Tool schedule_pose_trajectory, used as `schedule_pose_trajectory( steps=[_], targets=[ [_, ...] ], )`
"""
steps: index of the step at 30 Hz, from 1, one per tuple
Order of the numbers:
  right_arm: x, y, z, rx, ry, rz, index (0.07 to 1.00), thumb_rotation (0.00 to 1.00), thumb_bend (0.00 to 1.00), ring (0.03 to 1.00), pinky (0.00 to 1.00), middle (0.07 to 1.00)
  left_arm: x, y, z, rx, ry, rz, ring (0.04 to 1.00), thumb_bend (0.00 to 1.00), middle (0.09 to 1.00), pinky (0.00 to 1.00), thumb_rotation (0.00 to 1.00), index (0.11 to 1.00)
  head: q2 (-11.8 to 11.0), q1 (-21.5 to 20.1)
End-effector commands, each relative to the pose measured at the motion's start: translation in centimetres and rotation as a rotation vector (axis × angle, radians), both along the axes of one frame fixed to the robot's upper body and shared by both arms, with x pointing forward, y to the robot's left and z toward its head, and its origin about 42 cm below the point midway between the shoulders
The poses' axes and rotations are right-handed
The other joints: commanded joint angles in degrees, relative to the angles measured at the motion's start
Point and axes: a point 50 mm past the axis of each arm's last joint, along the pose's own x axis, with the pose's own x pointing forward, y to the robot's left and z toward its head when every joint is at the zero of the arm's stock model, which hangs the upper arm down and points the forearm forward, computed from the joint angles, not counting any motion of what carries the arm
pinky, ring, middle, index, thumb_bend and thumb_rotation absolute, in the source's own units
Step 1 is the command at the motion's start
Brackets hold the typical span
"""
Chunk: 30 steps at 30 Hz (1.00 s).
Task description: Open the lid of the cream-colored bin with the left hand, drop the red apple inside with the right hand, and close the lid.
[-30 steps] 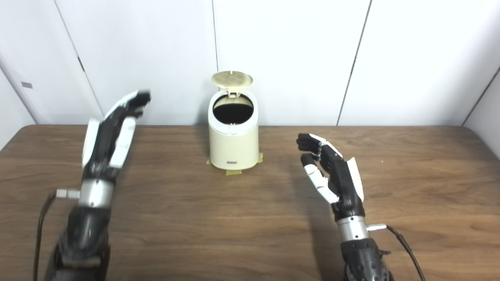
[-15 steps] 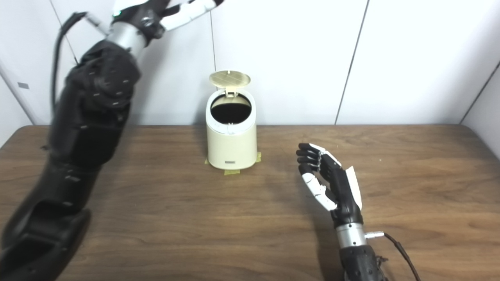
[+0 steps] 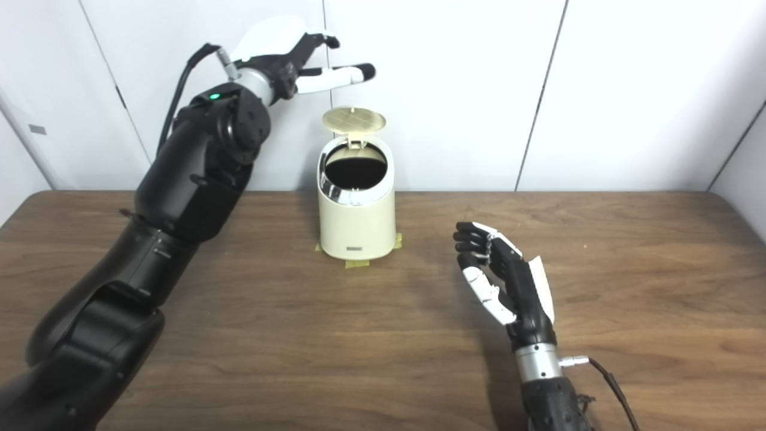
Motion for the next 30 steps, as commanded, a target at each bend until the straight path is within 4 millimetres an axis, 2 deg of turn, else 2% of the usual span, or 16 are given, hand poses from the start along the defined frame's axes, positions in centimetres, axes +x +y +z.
schedule_pose_trajectory(
  steps=[1,9,13,17,22,25,26,27,28,29,30],
  targets=[
    [0.6,0.5,1.2,0.017,-0.05,0.023,0.716,0.7,0.28,0.69,0.59,0.71,0.1,-1.0,2.9,0.013,-0.097,0.002,0.977,0.89,0.907,1.0,1.0,0.841,-0.2,0.0],
    [0.4,0.8,0.9,0.034,-0.025,0.039,0.718,0.66,0.26,0.697,0.59,0.714,0.6,-1.0,1.6,0.022,-0.087,0.019,1.0,0.91,0.901,1.0,1.0,0.806,-0.7,-0.2],
    [0.5,0.9,0.7,0.037,-0.014,0.046,0.716,0.63,0.27,0.694,0.58,0.718,0.9,-1.1,1.2,0.055,-0.075,0.027,1.0,0.94,0.909,1.0,1.0,0.853,-1.0,-0.3],
    [0.4,1.0,0.6,0.021,-0.011,0.056,0.714,0.63,0.25,0.691,0.57,0.717,0.8,-1.3,0.5,0.051,-0.047,0.032,0.984,0.95,0.892,1.0,1.0,0.863,-1.1,-0.4],
    [0.3,1.1,0.6,0.018,-0.013,0.057,0.705,0.61,0.25,0.675,0.56,0.708,0.5,-1.4,-0.2,0.051,-0.021,0.026,1.0,0.97,0.93,1.0,0.99,0.866,-0.7,-0.4],
    [0.3,1.2,0.6,0.014,-0.014,0.053,0.7,0.61,0.25,0.668,0.55,0.702,0.4,-1.3,-0.6,0.032,-0.003,0.021,0.989,0.98,0.921,1.0,0.98,0.871,-0.7,-0.5],
    [0.3,1.2,0.7,0.013,-0.012,0.053,0.7,0.61,0.25,0.666,0.55,0.701,0.4,-1.3,-0.7,0.027,0.004,0.019,0.913,0.99,0.895,0.83,0.97,0.877,-0.7,-0.5],
    [0.3,1.2,0.7,0.012,-0.011,0.054,0.701,0.61,0.25,0.665,0.55,0.7,0.3,-1.2,-0.8,0.028,0.009,0.018,0.864,0.99,0.871,0.73,0.97,0.879,-0.6,-0.6],
    [0.3,1.3,0.7,0.013,-0.009,0.056,0.703,0.62,0.25,0.665,0.55,0.7,0.2,-1.2,-0.9,0.034,0.016,0.02,0.845,1.0,0.85,0.68,0.97,0.878,-0.6,-0.5],
    [0.3,1.3,0.7,0.014,-0.008,0.056,0.703,0.62,0.25,0.664,0.55,0.7,0.2,-1.3,-1.0,0.047,0.019,0.021,0.87,1.0,0.869,0.74,0.98,0.883,-0.6,-0.5],
    [0.3,1.3,0.7,0.013,-0.006,0.056,0.704,0.62,0.26,0.665,0.55,0.7,0.1,-1.3,-1.2,0.057,0.018,0.023,0.947,1.0,0.925,0.89,0.99,0.884,-0.5,-0.6]
  ],
)
